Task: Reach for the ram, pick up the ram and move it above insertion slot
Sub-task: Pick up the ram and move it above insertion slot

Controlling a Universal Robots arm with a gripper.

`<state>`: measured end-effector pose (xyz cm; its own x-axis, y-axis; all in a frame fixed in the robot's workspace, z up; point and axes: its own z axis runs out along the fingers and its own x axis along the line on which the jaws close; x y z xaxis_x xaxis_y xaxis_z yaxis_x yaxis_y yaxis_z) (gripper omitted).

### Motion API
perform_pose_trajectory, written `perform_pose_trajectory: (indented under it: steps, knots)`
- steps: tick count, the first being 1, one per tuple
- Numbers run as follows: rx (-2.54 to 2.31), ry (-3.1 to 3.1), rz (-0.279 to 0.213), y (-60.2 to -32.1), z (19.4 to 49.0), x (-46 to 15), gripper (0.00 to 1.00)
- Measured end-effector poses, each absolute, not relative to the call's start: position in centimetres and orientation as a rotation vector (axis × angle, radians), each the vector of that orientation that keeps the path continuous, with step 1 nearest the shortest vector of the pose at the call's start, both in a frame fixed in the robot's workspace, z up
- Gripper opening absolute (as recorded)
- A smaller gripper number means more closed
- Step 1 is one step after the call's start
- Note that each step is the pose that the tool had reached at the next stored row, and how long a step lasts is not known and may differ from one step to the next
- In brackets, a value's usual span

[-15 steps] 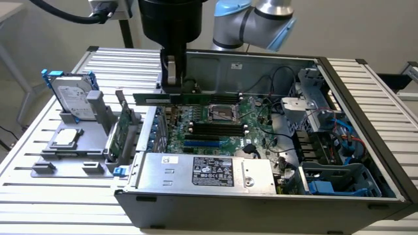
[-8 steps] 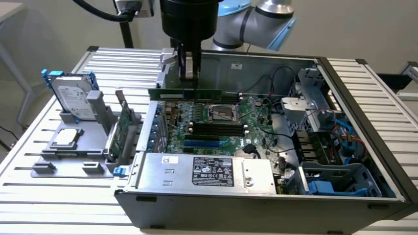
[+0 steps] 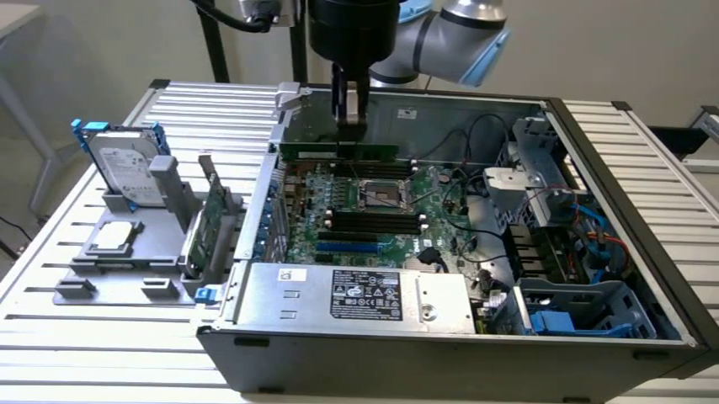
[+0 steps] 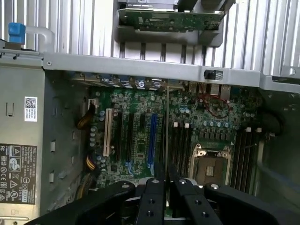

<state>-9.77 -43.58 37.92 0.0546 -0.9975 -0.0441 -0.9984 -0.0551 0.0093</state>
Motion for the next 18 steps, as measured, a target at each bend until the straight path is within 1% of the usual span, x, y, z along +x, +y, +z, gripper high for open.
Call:
perform_pose_trajectory:
  steps: [9, 18]
  knots:
    - [-2.264, 2.143, 0.06, -40.9, 37.3, -7.7, 0.14]
    - [-2.259, 2.148, 0.06, -39.8, 36.9, -5.9, 0.14]
